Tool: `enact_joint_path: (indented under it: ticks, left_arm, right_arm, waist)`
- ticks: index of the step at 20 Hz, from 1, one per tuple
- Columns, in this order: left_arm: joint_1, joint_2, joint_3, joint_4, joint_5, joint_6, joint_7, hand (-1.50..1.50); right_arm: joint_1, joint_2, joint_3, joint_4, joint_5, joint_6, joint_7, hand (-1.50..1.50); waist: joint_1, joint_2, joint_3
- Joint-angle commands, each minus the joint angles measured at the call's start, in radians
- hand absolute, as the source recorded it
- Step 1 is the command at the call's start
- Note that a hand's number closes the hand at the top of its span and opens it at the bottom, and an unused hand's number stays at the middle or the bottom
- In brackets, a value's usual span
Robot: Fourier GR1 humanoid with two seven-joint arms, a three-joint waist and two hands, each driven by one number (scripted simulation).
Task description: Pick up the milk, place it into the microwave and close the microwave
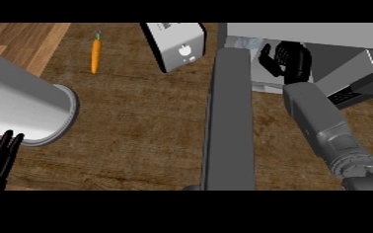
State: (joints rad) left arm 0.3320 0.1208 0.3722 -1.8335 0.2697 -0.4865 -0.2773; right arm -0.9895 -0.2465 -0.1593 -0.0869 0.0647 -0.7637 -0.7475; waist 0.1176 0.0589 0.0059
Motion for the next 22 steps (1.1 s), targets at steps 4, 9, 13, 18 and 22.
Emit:
enact_joint_path:
  ticks: [4,9,13,18,22]
  left_arm:
    - [-0.021,-0.011,-0.021,0.015,-0.026,0.015,0.011,-1.5]
    - [-0.045,-0.012,-0.022,0.057,-0.023,0.008,-0.004,-1.5]
    - [-0.063,0.007,-0.012,0.075,-0.027,0.003,-0.008,-1.5]
    - [-0.099,0.012,-0.018,0.088,-0.033,0.011,-0.003,-1.5]
    - [-0.072,-0.005,-0.033,0.109,-0.053,-0.004,-0.033,-1.5]
  right_arm:
    - [0.01,-0.013,0.021,0.026,0.03,-0.061,0.005,1.5]
    - [0.01,-0.019,0.063,0.054,0.075,-0.032,0.021,-1.5]
    - [-0.021,0.002,0.054,0.028,0.069,-0.083,0.032,-1.5]
    - [-0.031,0.025,0.065,0.021,0.084,-0.112,0.03,-1.5]
    - [-0.046,0.034,0.074,0.037,0.096,-0.097,0.063,-1.5]
  waist:
    - [0.015,0.006,0.001]
    - [0.028,0.012,0.0]
    - [0.026,0.006,0.0]
    - [0.029,0.012,0.0]
    - [0.032,0.005,-0.001]
